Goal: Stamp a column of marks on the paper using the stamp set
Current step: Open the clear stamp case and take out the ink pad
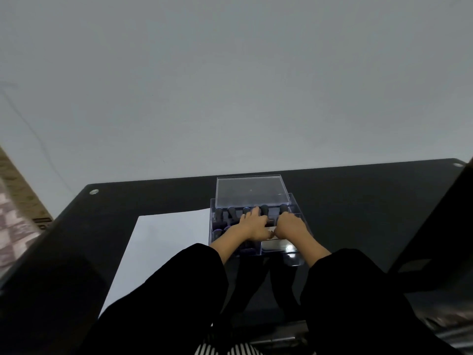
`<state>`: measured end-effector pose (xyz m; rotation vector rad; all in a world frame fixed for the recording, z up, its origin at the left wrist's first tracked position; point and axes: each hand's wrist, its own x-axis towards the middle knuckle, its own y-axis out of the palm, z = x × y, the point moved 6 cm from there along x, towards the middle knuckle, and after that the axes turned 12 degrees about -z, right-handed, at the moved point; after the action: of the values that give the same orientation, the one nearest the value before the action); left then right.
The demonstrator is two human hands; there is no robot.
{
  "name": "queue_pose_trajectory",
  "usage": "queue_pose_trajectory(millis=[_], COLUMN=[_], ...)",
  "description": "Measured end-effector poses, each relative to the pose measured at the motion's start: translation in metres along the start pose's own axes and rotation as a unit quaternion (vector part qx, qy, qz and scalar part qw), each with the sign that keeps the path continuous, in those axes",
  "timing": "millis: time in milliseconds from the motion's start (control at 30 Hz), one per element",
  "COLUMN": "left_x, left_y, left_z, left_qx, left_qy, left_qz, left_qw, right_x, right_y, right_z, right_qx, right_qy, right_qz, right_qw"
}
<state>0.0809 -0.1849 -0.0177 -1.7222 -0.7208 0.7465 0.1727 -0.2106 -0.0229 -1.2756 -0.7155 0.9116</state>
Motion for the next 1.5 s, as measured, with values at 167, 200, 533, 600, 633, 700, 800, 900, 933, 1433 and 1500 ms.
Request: queue_pose_trajectory(millis=[167,200,533,600,633,700,800,900,933,1433,1500], left_x=[-0.007,-0.010,-0.010,-0.013,-0.014,-0.016,-0.019,-0.026,-0.029,-0.070,-0.076], left_y=[-0.004,-0.004,-0.004,-0.006,-0.006,-0.005,-0.004,-0.011,-0.015,-0.061,-0.064], left_z=[0.010,0.011,0.003,0.002,0.003,0.004,0.007,0.006,0.006,-0.005,-0.008], left_qx=[-0.044,-0.032,0.017,0.006,0.002,-0.003,-0.011,-0.024,-0.033,-0.085,-0.075], left_qy=[0.041,0.047,0.078,0.082,0.083,0.085,0.085,0.086,0.087,0.107,0.108], left_qz=[0.059,0.066,-0.003,-0.012,-0.016,-0.022,-0.029,-0.048,-0.055,-0.123,-0.128], left_qw=[0.996,0.996,0.997,0.997,0.996,0.996,0.996,0.995,0.994,0.983,0.983], right_x=[-0.005,-0.006,-0.011,-0.014,-0.014,-0.015,-0.019,-0.023,-0.025,-0.046,-0.054], right_y=[-0.004,-0.005,-0.025,-0.032,-0.034,-0.039,-0.042,-0.044,-0.046,-0.095,-0.093], right_z=[-0.007,-0.008,0.000,-0.001,-0.003,-0.005,-0.006,-0.012,-0.015,-0.022,-0.021], right_qx=[0.021,0.026,0.073,0.074,0.078,0.087,0.108,0.185,0.211,0.387,0.439], right_qy=[0.036,0.044,0.069,0.079,0.086,0.092,0.086,0.101,0.104,0.118,0.133], right_qz=[0.022,0.025,-0.019,-0.035,-0.051,-0.085,-0.100,-0.099,-0.106,-0.153,-0.117], right_qw=[0.999,0.998,0.995,0.993,0.992,0.988,0.985,0.972,0.966,0.902,0.881])
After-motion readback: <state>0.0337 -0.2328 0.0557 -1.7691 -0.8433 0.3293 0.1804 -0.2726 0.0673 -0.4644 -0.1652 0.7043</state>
